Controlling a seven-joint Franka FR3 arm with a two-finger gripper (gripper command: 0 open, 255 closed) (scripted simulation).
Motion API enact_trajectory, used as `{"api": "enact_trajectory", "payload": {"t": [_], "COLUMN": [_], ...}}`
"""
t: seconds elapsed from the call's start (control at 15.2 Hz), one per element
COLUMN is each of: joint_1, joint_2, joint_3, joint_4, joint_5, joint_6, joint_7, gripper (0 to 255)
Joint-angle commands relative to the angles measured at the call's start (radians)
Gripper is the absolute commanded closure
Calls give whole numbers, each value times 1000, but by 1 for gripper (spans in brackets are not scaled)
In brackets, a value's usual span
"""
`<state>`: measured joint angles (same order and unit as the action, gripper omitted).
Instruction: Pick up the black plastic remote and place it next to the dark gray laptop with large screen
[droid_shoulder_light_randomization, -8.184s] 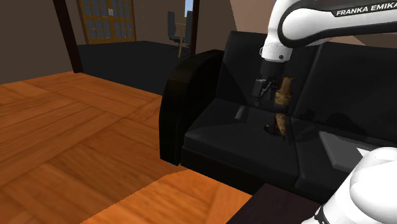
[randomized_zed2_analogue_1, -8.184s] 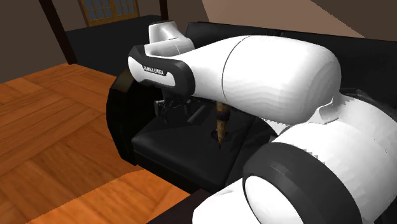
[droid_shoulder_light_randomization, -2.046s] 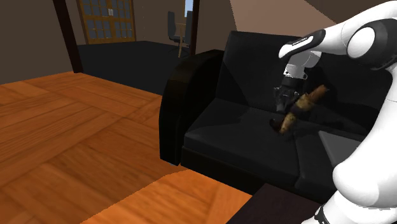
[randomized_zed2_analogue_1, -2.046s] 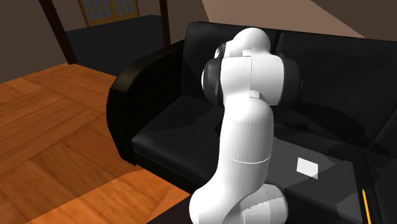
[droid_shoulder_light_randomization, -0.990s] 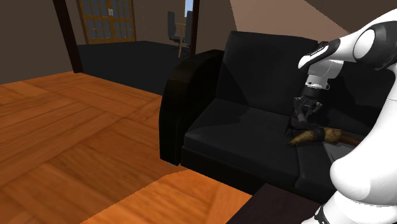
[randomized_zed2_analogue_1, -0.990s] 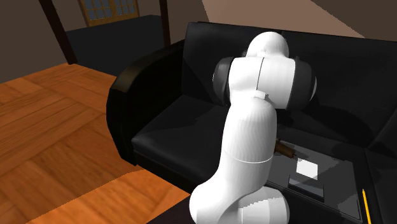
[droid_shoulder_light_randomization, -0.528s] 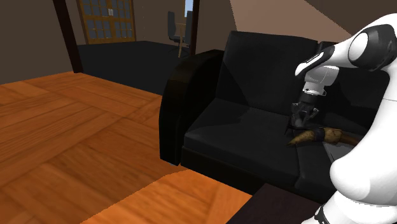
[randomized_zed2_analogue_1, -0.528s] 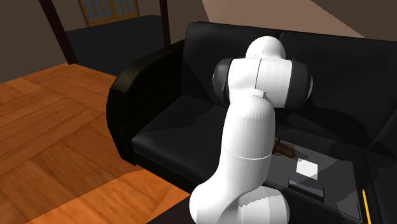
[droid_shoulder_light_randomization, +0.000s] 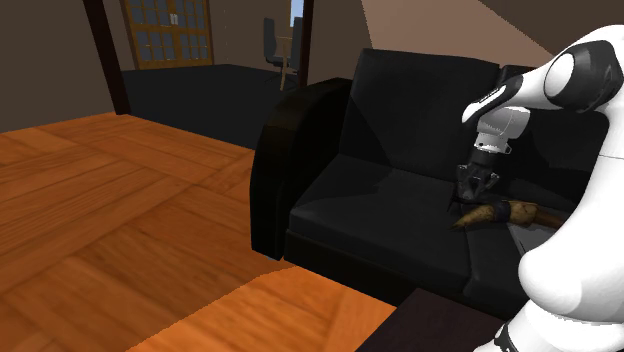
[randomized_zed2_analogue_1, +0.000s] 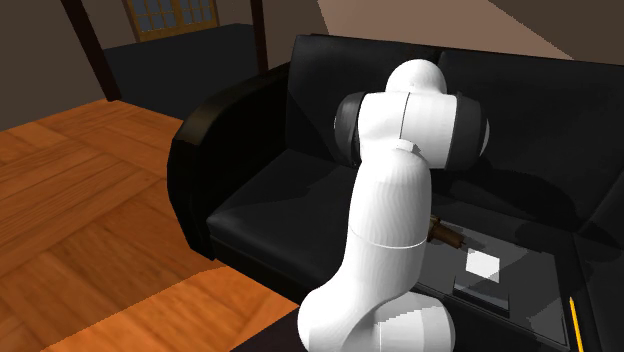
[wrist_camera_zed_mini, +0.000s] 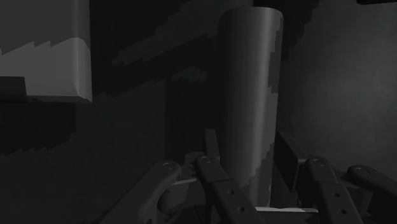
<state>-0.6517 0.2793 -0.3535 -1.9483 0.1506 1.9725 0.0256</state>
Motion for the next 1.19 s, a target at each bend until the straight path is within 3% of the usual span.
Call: {"api": "enact_trajectory", "payload": {"t": [0.0, 0.07, 0.4, 0.66, 1.12], "joint_1": [0, 0, 0, -4, -4], "joint_2": [0, 0, 0, -22, -22], "joint_3": [0, 0, 0, -7, -7], "joint_4": [1, 0, 0, 103, 103], "joint_5": [0, 0, 0, -15, -15], "joint_6": [1, 1, 1, -121, -121], "joint_7": [0, 0, 0, 10, 10], "gripper": [255, 0, 0, 0, 0]}}
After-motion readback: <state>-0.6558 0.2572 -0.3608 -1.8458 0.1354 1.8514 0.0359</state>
